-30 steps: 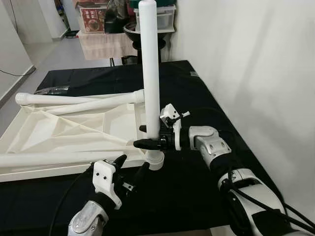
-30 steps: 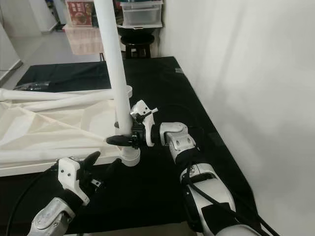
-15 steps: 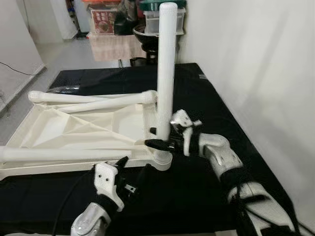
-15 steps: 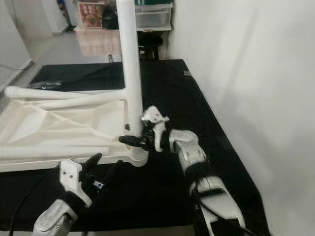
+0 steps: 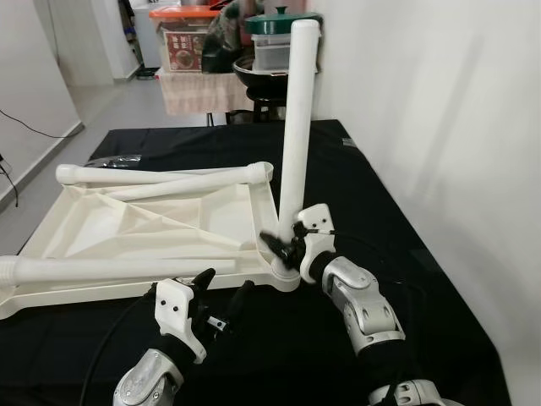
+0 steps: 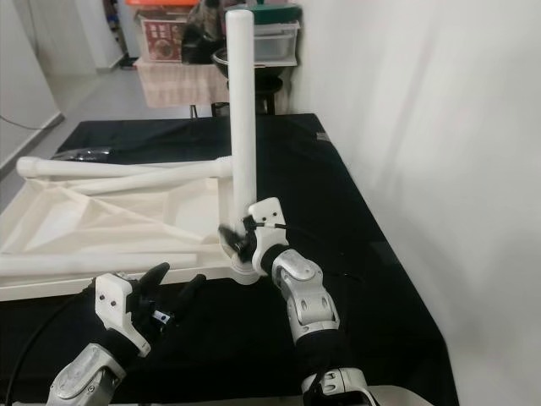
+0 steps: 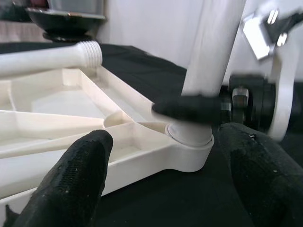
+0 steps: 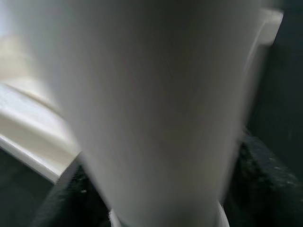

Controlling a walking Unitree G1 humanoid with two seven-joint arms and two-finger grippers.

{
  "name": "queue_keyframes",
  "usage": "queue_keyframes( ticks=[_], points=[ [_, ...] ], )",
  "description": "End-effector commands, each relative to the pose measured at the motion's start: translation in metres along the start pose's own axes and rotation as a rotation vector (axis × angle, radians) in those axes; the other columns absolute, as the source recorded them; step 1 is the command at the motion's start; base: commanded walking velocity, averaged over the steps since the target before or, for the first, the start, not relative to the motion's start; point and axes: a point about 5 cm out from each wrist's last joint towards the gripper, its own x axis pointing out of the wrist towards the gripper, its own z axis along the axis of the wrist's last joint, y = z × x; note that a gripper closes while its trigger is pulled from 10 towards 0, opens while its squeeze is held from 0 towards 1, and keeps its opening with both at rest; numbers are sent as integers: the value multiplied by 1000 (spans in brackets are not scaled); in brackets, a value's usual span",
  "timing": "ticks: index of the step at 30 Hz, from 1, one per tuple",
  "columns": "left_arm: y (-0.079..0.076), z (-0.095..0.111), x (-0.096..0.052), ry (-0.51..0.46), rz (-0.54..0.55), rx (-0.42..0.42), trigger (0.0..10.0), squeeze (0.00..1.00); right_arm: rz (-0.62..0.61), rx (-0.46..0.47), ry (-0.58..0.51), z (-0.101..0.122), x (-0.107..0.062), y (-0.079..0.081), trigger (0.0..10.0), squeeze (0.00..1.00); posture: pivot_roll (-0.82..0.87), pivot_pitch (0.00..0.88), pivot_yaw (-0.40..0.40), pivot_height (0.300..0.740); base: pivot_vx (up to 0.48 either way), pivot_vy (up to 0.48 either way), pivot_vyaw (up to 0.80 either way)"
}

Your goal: Building children table

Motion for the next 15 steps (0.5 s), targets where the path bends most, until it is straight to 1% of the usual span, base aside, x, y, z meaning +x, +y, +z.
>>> queue_keyframes(
  ticks=[1,2,3,4,5,6,7,10,11,12,13,15],
  points=[
    [1,0,0,10,0,18,10000,0,84,-3,-28,12,5,4,10000,1000,28,0,-1,740,0,0,0],
    [1,0,0,10,0,16,10000,0,214,-38,-69,25,8,5,10000,1000,29,0,0,740,0,0,0],
    [1,0,0,10,0,16,10000,0,214,-38,-69,25,8,5,10000,1000,29,0,0,740,0,0,0],
    [0,0,1,10,-2,14,10000,0,345,-84,-106,38,7,1,10000,1000,29,0,1,740,0,0,0],
    [0,0,2,10,-3,12,10000,0,399,-114,-122,46,4,1,10000,1000,30,0,0,740,0,0,0],
    [0,-1,2,10,-3,11,10000,0,469,-142,-120,53,1,-2,10000,694,33,0,-1,740,0,0,0],
    [0,-1,2,10,-3,10,10000,0,524,-163,-101,56,1,-5,10000,0,38,0,-3,740,0,0,0],
    [0,-1,2,10,-3,10,10000,0,556,-174,-85,58,1,-6,10000,0,38,0,-3,740,0,0,0],
    [0,-1,3,10,-3,10,10000,0,583,-181,-65,60,4,-8,10000,0,45,0,-6,740,0,0,0],
    [0,-1,3,10,-3,10,10000,0,583,-181,-65,60,4,-8,10000,0,45,0,-6,740,0,0,0],
    [1,-2,3,11,-1,10,10000,0,597,-170,-49,61,8,-9,10000,0,57,0,-9,740,0,0,0],
    [1,-2,3,11,-1,10,10000,0,597,-170,-49,61,8,-9,10000,0,57,0,-9,740,0,0,0]
  ],
)
